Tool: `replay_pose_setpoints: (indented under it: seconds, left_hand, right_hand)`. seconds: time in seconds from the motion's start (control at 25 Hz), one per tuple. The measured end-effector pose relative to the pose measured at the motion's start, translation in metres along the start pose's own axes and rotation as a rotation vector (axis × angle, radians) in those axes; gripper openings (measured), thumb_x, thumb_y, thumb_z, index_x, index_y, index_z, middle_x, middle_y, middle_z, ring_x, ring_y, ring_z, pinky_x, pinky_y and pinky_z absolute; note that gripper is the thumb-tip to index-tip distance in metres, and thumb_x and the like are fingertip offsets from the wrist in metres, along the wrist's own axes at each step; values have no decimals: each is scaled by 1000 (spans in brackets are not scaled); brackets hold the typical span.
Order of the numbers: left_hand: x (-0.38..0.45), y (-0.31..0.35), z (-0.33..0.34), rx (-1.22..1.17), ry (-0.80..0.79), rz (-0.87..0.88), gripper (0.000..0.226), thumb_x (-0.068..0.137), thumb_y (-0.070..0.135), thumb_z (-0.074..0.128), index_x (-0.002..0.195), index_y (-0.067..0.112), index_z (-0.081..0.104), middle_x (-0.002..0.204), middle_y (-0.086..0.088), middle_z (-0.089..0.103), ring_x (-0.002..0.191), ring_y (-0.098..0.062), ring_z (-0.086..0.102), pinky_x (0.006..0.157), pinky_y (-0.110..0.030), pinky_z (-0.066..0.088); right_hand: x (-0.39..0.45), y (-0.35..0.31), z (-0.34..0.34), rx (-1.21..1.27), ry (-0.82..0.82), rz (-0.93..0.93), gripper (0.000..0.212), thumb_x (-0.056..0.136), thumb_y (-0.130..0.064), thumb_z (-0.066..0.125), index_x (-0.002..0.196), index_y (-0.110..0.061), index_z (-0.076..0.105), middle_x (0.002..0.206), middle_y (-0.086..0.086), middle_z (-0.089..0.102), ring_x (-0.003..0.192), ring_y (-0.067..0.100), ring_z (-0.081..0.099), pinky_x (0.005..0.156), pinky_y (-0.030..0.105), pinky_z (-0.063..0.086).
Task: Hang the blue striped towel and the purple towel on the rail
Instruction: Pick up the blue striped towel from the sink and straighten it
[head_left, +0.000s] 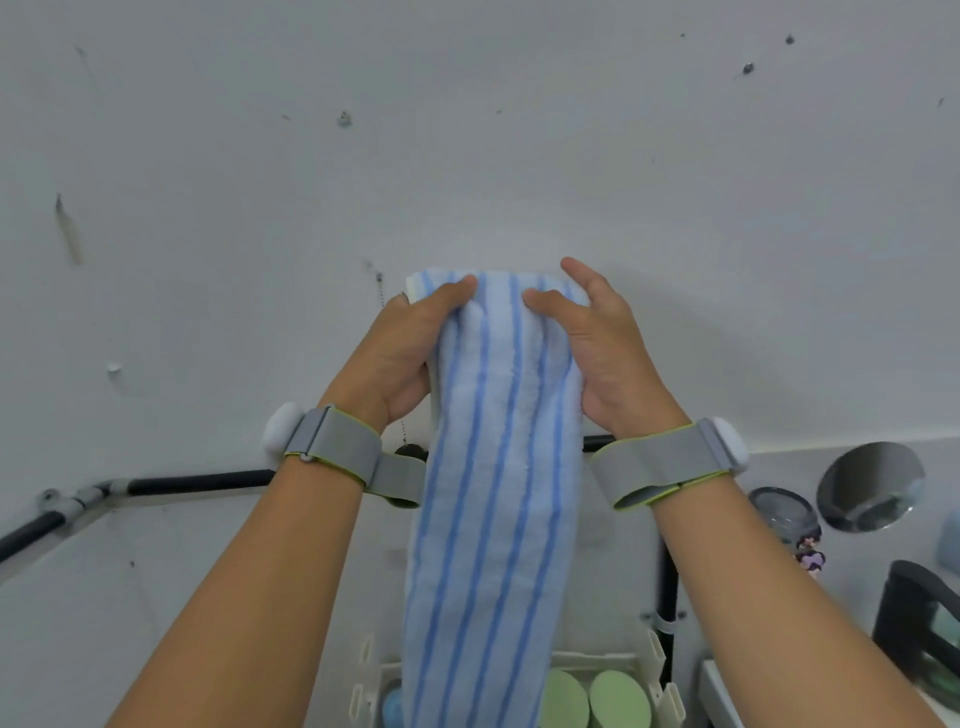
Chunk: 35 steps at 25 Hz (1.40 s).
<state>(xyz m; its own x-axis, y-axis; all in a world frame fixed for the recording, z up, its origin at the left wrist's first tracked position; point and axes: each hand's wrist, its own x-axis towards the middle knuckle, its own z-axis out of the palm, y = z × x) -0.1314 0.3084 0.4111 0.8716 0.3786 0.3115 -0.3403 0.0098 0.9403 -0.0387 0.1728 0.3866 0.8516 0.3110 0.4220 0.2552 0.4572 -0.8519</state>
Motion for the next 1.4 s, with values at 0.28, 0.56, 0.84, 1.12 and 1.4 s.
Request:
replay_pose_setpoints:
  seconds: [0.28,0.56,0.84,1.12,1.4]
  left_hand:
    - [-1,10,-28,97,32,63,35,93,16,63,126,2,64,118,-11,72,103,-27,71,85,-36,60]
    - [1,3,-36,106,53,144,37,92,26,66,123,5,66,115,-10,74,106,-26,72,83,-34,59]
    - [1,-8,-41,514,56,370,26,94,27,62,119,19,65,111,-6,72,93,-12,67,81,-26,55]
    - [3,-16,-41,699,64,402,6,89,29,68,93,26,68,98,2,68,81,-15,63,71,-30,51]
    - [-6,-12,-52,879,-143,168,39,83,47,71,73,9,65,69,3,65,63,-8,53,63,-20,40]
  right_hand:
    - [3,1,16,9,-10,-38,27,80,-25,77,101,-10,71,113,9,73,105,24,69,101,49,51]
    - [1,5,8,-27,-101,-64,49,74,-18,81,120,-25,65,121,15,68,105,33,70,92,50,57]
    - [2,6,-6,-269,-152,-249,38,82,-16,75,119,-22,65,105,-2,72,88,11,69,81,29,57]
    - [-1,2,-22,-477,-167,-322,23,86,-27,72,74,-14,57,66,-5,52,57,5,45,54,16,36]
    - [0,-3,-38,-565,-283,-316,19,91,-21,66,74,-17,58,75,-2,56,69,9,48,63,21,38]
